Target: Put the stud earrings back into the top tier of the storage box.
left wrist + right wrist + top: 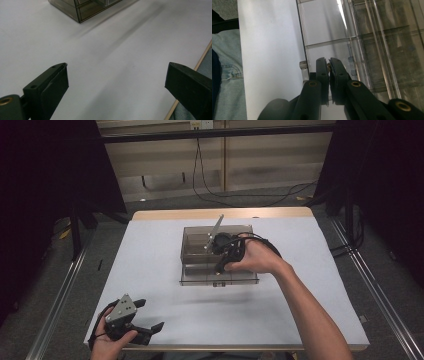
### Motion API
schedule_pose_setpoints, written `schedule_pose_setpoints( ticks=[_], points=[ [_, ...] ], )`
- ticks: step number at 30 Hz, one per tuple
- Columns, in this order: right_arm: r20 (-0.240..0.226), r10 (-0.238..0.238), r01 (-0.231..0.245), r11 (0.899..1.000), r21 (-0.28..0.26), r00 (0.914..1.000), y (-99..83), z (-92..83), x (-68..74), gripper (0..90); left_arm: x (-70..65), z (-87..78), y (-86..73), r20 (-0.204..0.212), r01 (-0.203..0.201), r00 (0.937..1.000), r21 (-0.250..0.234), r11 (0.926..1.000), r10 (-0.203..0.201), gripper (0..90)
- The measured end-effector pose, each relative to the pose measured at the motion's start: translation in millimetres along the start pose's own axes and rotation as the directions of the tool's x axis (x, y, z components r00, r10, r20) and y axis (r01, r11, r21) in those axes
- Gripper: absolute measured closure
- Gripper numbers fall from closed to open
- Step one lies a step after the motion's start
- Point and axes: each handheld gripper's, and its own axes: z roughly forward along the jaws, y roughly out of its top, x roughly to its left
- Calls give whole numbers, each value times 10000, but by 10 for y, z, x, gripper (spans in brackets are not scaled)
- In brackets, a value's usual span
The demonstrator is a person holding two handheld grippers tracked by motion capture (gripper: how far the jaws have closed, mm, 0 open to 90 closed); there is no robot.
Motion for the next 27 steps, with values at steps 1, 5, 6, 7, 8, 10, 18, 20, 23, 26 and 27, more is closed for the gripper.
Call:
schedule_pose_setpoints(
  ticks=[1, 5, 6, 7, 8, 10, 18, 20, 23, 26, 27],
  points=[
    [-15, 105, -105, 9999, 39, 9999, 10, 11, 10, 864, 1, 0, 0, -3, -9, 10000, -15, 10000, 9, 48],
    [-78, -50, 51, 9999, 139, 10000, 44, 60, 10, 864, -4, 3, 0, 5, 29, 10000, -2, 10000, -29, 48],
    [-104, 22, -20, 9998, 192, 9999, 57, 65, 17, 863, -4, 4, 0, 5, 30, 10000, -7, 10000, -30, 48],
    [-59, -92, 93, 9998, 151, 9999, 61, 77, 12, 864, -4, 4, 1, 7, 26, 10000, -5, 10000, -26, 48],
    [-88, -98, 100, 9998, 145, 9999, 71, 84, 12, 863, -1, 4, 1, 3, -19, 10000, -1, 10000, 19, 48],
    [-115, -147, 149, 9998, 165, 9998, 88, 100, 12, 863, -3, 3, 1, 2, 26, 10000, -9, 10000, -26, 48],
    [-144, -197, 204, 9986, 498, 9997, 144, 197, 11, 863, -5, 1, 0, 44, -16, 10000, 31, 10000, 16, 48],
    [-141, -231, 239, 9977, 642, 9996, 151, 230, 2, 863, -9, -3, 2, 46, -29, 10000, 49, 10000, 29, 48],
    [-108, -222, 231, 9952, 948, 9997, 161, 262, 6, 863, -4, -9, 3, 9, -87, 10000, 34, 10000, 87, 48],
    [-3, -268, 267, 9939, 1065, 9996, 147, 283, -20, 863, -4, -9, 3, -14, -94, 10000, 31, 10000, 95, 48],
    [23, -210, 206, 9931, 1154, 9998, 143, 292, -27, 863, -6, -9, 4, -17, -99, 9999, 37, 9999, 99, 48]
  ],
)
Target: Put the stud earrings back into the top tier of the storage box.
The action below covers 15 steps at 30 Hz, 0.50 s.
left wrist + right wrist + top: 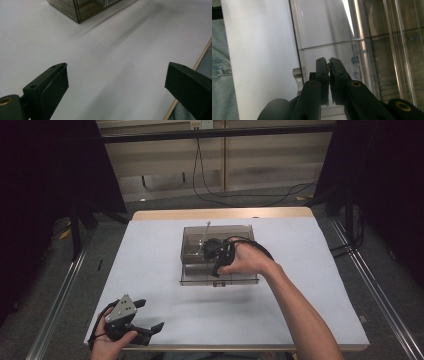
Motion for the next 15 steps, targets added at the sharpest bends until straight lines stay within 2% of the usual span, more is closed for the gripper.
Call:
schedule_pose_setpoints(
  ticks=[3, 8, 9, 13, 15],
  points=[
    [-4, 130, -130, 9998, 130, 9999, -8, 33, -12, 862, -1, 1, -1, 10, -12, 10000, -32, 10000, 12, 48],
    [49, -45, 44, 9998, 198, 10000, -18, 81, -28, 860, -2, -1, -1, -25, -3, 10000, 16, 10000, 3, 48],
    [63, 119, -121, 9998, 176, 9999, -16, 85, -19, 859, -8, 2, -3, 12, 48, 10000, 17, 10000, -48, 48],
    [85, 69, -70, 9999, 105, 9999, -27, 83, -28, 849, -7, 2, -4, 11, 45, 10000, 25, 10000, -45, 48],
    [100, 241, -242, 9997, 81, 9997, -31, 73, -18, 838, -7, 1, -5, 11, 52, 10000, 24, 10000, -52, 48]
  ],
)
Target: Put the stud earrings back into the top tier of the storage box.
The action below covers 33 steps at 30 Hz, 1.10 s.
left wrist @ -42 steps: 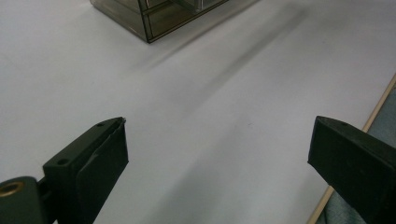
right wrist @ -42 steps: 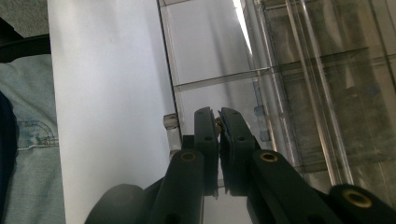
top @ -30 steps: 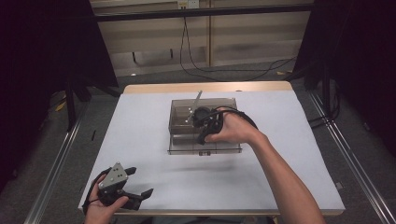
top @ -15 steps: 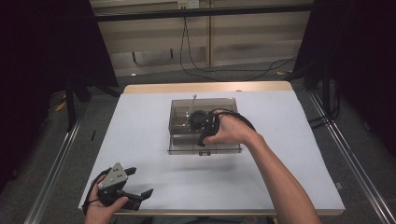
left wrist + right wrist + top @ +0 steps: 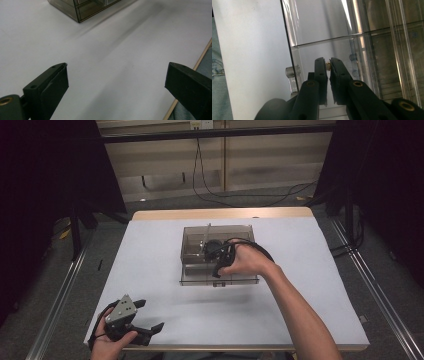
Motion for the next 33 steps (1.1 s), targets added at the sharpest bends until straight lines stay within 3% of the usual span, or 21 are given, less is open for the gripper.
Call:
schedule_pose_setpoints(
  ticks=[3, 10, 16, 23, 29, 33],
  points=[
    [33, -165, 165, 9997, -164, 9999, -24, -16, -12, 816, -2, 1, 1, 5, -22, 10000, -41, 10000, 22, 48],
    [110, 151, -143, 9970, -758, 9998, -73, -140, 27, 811, -7, 8, 5, 5, -85, 10000, -2, 10000, 85, 48],
    [114, 562, -540, 9884, -1418, 9984, -212, -213, 21, 815, -11, 12, 4, 3, -52, 10000, 8, 10000, 52, 49],
    [12, 942, -916, 9706, -2227, 9956, -412, -265, 15, 814, -22, 29, 13, 24, -18, 10000, 2, 10000, 18, 49],
    [18, 1300, -1235, 9458, -3005, 9915, -589, -277, 5, 793, -17, 43, 15, 14, 35, 10000, 20, 10000, -35, 52],
    [-85, 1736, -1655, 9218, -3507, 9848, -728, -285, -1, 784, -19, 47, 15, 29, 64, 10000, -6, 10000, -64, 52]
  ],
)
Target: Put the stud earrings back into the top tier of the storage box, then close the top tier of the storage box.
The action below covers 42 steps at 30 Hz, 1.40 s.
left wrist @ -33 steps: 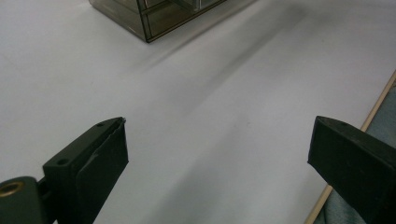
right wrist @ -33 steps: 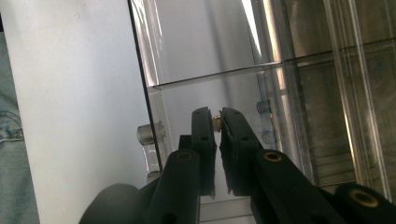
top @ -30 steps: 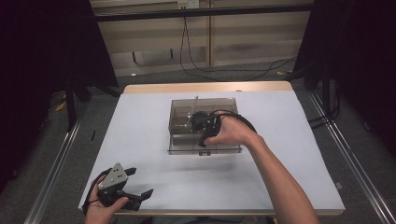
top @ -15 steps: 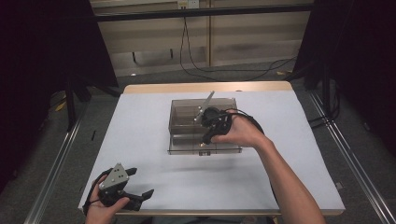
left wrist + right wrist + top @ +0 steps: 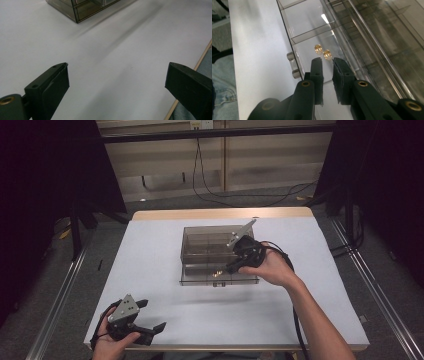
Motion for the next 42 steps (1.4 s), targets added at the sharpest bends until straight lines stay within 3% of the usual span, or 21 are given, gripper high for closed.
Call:
schedule_pose_setpoints(
  ticks=[7, 12, 19, 30, 42],
  points=[
    [388, 704, -661, 9924, -1036, 9968, -266, -158, -62, 760, 6, 15, 18, -45, 21, 10000, -3, 10000, -21, 54],
    [524, 1282, -1165, 9758, -1851, 9904, -469, -284, -41, 734, -34, 55, 45, 49, -157, 9999, 57, 9999, 157, 57],
    [697, 1821, -1591, 9541, -2538, 9808, -716, -370, -4, 686, -84, 120, 100, 138, -298, 9995, 77, 9995, 297, 67],
    [1042, 2614, -2240, 9337, -2795, 9596, -1122, -438, 111, 642, -121, 169, 186, 198, -318, 9993, 56, 9995, 317, 74],
    [947, 3030, -2667, 9221, -2802, 9483, -1401, -443, 242, 596, -99, 292, 314, 468, -259, 9986, 39, 9997, 257, 105]
  ],
)
